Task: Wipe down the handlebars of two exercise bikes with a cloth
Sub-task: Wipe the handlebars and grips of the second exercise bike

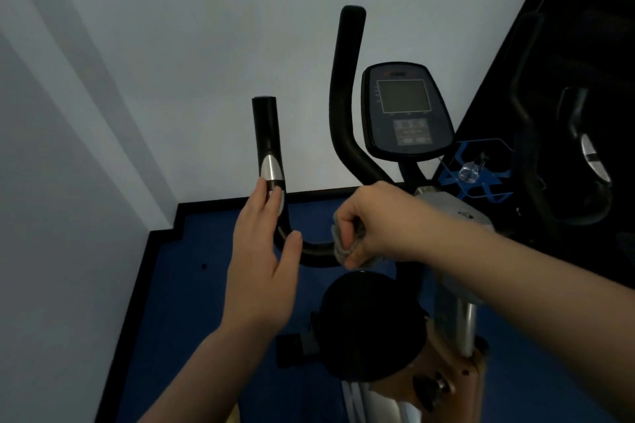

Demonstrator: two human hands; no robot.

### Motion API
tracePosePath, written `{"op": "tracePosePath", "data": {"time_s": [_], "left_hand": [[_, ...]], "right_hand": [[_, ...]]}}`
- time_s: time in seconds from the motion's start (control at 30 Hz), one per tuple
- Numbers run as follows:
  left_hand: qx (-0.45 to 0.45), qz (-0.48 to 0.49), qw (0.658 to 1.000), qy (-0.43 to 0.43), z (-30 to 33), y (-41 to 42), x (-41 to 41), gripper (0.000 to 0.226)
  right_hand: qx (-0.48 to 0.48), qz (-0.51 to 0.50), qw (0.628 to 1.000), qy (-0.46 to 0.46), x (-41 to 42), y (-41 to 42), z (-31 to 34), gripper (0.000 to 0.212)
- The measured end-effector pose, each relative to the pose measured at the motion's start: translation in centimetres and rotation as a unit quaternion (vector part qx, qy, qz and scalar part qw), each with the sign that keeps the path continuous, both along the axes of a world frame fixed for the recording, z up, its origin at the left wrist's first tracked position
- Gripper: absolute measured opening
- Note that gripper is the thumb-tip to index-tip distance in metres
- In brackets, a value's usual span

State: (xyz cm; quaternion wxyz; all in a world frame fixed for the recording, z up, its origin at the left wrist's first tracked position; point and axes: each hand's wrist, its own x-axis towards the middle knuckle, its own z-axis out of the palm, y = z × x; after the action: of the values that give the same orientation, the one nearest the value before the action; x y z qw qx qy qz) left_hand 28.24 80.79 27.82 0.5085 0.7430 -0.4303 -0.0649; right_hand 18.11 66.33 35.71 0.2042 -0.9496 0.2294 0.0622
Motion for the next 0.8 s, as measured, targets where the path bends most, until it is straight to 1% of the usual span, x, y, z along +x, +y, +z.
{"op": "tracePosePath", "data": {"time_s": [0.13,0.23,0.37,0.5,0.6,0.73,0.8], "left_hand": [[0.031,-0.006,0.999,-0.024,0.2,-0.1,-0.8,0.067],[0.045,-0.013,0.998,-0.039,0.5,0.2,-1.1,0.070],[0.053,-0.027,0.998,-0.027,0.9,0.5,-1.0,0.066],[0.052,-0.041,0.997,-0.033,1.1,1.3,0.6,0.055],[0.047,-0.070,0.996,-0.040,1.5,1.9,2.3,0.048],[0.050,-0.131,0.989,-0.037,1.9,2.8,4.8,0.047],[0.064,-0.177,0.982,-0.035,2.1,3.5,5.9,0.048]], "right_hand": [[-0.038,-0.026,0.997,-0.068,-1.3,1.1,-0.8,0.021],[-0.019,-0.059,0.991,-0.115,-2.2,1.7,-0.9,0.014],[-0.011,-0.093,0.987,-0.132,-1.4,3.2,-0.9,0.013],[-0.027,-0.123,0.980,-0.154,-0.5,5.8,-1.6,0.021],[-0.026,-0.138,0.973,-0.183,0.3,7.6,-2.2,0.019],[-0.052,-0.181,0.953,-0.239,1.1,9.6,-2.4,0.014],[-0.071,-0.197,0.949,-0.237,1.3,10.8,-2.4,0.014]]}}
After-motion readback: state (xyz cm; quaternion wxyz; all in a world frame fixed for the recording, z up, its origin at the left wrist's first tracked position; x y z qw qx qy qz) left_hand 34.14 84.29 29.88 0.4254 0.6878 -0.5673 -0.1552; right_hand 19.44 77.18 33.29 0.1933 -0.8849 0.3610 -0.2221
